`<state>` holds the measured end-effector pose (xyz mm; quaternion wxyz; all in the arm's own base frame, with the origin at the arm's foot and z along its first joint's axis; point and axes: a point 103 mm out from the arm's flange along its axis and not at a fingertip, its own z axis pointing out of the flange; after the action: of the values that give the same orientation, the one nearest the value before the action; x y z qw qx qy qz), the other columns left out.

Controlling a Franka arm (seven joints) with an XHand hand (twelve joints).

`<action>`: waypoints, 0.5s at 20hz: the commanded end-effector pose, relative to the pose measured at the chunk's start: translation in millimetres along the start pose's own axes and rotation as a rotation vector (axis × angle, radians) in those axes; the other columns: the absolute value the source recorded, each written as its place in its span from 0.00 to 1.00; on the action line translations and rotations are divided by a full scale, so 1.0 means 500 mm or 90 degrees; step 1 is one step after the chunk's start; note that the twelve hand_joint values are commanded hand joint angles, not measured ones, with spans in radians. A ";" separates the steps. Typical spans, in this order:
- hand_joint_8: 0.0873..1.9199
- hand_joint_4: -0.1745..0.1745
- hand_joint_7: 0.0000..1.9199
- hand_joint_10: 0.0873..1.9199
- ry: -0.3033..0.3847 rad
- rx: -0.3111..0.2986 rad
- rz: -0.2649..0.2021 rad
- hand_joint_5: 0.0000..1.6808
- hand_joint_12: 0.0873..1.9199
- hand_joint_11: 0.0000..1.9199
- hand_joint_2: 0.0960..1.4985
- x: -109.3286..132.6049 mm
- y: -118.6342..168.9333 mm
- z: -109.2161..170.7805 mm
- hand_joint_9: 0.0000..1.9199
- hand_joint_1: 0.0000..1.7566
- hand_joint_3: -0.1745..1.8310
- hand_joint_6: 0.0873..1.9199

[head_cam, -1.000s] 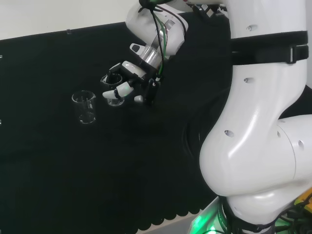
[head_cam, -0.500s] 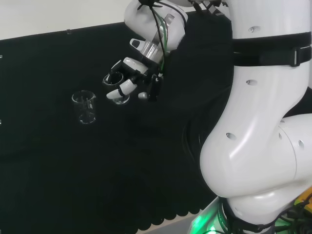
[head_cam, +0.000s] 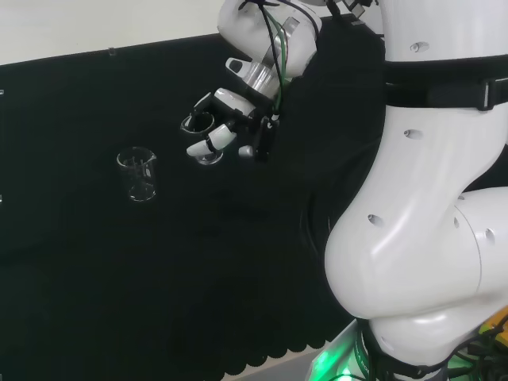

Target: Pick up the beaker on the right.

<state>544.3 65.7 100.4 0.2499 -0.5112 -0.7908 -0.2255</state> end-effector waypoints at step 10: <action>0.29 0.00 0.72 0.00 -0.098 0.048 -0.004 0.79 0.38 0.63 0.40 0.055 0.021 0.020 0.78 0.81 0.36 0.22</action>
<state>542.4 85.7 107.5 0.2292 -0.5043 -0.8102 -0.1917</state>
